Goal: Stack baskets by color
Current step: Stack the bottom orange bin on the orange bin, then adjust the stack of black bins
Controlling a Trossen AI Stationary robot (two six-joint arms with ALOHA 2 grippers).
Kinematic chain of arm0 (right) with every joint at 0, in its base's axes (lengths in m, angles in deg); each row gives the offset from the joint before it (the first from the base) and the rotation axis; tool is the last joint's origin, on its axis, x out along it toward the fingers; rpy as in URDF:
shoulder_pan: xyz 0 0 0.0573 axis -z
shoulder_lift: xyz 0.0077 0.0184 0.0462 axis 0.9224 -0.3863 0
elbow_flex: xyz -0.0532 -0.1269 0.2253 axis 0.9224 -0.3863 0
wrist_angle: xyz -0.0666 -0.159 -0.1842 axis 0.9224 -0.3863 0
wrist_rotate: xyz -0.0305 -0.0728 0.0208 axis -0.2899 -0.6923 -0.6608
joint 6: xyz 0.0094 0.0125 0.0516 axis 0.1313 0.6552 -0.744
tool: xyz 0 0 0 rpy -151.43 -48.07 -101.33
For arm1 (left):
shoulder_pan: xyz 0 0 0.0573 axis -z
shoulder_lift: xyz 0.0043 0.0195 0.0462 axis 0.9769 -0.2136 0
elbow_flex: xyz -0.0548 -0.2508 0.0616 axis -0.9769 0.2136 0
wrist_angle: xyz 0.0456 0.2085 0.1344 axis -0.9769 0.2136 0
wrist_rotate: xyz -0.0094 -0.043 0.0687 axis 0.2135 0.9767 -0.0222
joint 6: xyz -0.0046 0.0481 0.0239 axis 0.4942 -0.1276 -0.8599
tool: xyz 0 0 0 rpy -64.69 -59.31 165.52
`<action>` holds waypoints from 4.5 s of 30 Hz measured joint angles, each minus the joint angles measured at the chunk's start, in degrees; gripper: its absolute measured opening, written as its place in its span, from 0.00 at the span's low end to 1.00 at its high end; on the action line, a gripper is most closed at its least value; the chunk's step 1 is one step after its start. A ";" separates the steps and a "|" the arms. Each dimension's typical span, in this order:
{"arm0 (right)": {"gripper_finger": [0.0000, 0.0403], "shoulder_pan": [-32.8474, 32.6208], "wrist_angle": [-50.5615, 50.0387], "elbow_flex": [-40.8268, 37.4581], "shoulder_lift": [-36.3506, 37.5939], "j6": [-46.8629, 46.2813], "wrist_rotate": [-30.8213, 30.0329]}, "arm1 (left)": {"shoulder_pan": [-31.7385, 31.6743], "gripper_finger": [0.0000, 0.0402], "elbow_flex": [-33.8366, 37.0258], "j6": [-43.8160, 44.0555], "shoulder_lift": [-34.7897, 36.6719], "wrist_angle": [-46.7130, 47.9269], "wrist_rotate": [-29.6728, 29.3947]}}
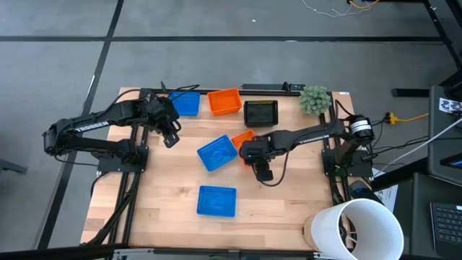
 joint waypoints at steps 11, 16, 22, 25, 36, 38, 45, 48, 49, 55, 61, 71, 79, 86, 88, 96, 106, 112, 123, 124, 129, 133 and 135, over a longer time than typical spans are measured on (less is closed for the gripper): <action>0.32 -0.46 -1.62 -0.02 -5.78 -0.24 1.34 | 0.00 0.20 0.00 -0.02 0.00 0.00 0.00; 0.13 -3.67 -2.78 -0.02 -5.83 -0.36 5.30 | -0.02 0.20 0.00 -0.02 0.00 0.00 -0.04; 0.01 -7.53 -4.85 0.71 -5.73 -1.17 2.04 | -0.02 0.20 0.00 -0.02 0.00 0.00 -0.26; 0.01 -8.69 -8.96 3.46 -5.74 -1.59 -0.44 | -0.02 0.20 0.00 -0.04 0.00 0.00 -0.26; 0.00 -9.44 -22.13 20.73 -5.79 9.24 -14.09 | -0.02 0.20 0.00 -1.10 0.00 0.00 -0.28; 0.00 -8.67 -21.86 23.11 -5.80 13.64 -17.63 | -0.02 0.20 0.00 -2.32 0.00 0.00 -0.29; 0.00 -1.48 -12.41 26.62 -5.79 30.28 -21.08 | -0.02 0.20 0.00 -3.10 0.00 0.00 -0.31; 0.00 2.83 -5.71 26.21 -5.82 35.31 -14.66 | -0.01 0.20 0.00 -3.10 0.00 0.00 -0.31; 0.00 4.15 -4.90 26.21 -5.92 35.84 -12.84 | -0.02 0.20 0.00 -3.10 0.00 -0.01 -0.31; 0.00 7.56 -14.58 26.12 -6.25 30.83 -8.64 | -0.02 0.20 0.00 -3.11 0.00 0.00 -0.28; 0.00 2.86 -25.79 25.34 -6.25 16.69 3.47 | -0.02 0.20 0.00 -5.31 0.00 0.00 -2.83; 0.00 -3.08 -32.11 20.00 -6.27 5.13 19.09 | -0.01 0.20 0.00 -6.09 0.00 -0.04 -3.20; 0.00 -0.53 -10.36 19.27 -8.63 17.90 13.44 | -0.02 0.20 0.00 -6.12 0.00 -1.65 -3.21; 0.00 4.41 6.70 19.32 -10.81 23.94 7.85 | -0.02 0.20 0.00 -6.08 0.00 -1.90 -3.21; 0.00 5.03 4.58 19.32 -10.82 23.82 7.77 | -0.01 0.20 0.00 -6.08 0.00 -1.87 -3.21; 0.00 4.91 -2.89 18.95 -10.84 25.42 11.38 | 0.00 0.20 0.00 -6.08 0.00 -1.92 -3.19; 0.23 5.92 4.75 19.06 -10.84 25.32 8.48 | 0.00 0.20 0.00 -5.90 0.00 -1.90 -3.19; 0.34 6.03 4.81 20.02 -10.84 25.44 3.25 | 0.00 0.20 0.00 -5.90 0.00 -1.90 -3.21; 0.35 9.68 -24.22 25.89 -10.68 14.74 -7.39 | -0.02 0.20 0.00 -5.90 0.00 -2.34 -3.21; 0.35 10.88 -25.66 25.25 -10.68 14.64 -7.65 | -0.02 0.20 0.00 -5.93 0.00 -2.57 -3.21; 0.30 17.11 -29.36 25.15 -10.77 15.21 -12.49 | -0.02 0.20 0.00 -6.05 0.00 -2.67 -3.23; 0.26 21.41 -27.79 28.42 -10.61 16.14 -20.11 | -0.01 0.20 0.00 -6.08 0.00 -2.67 -4.49; 0.26 23.57 -25.53 29.71 -10.55 16.15 -20.91 | -0.02 0.20 0.00 -6.08 0.00 -2.67 -5.07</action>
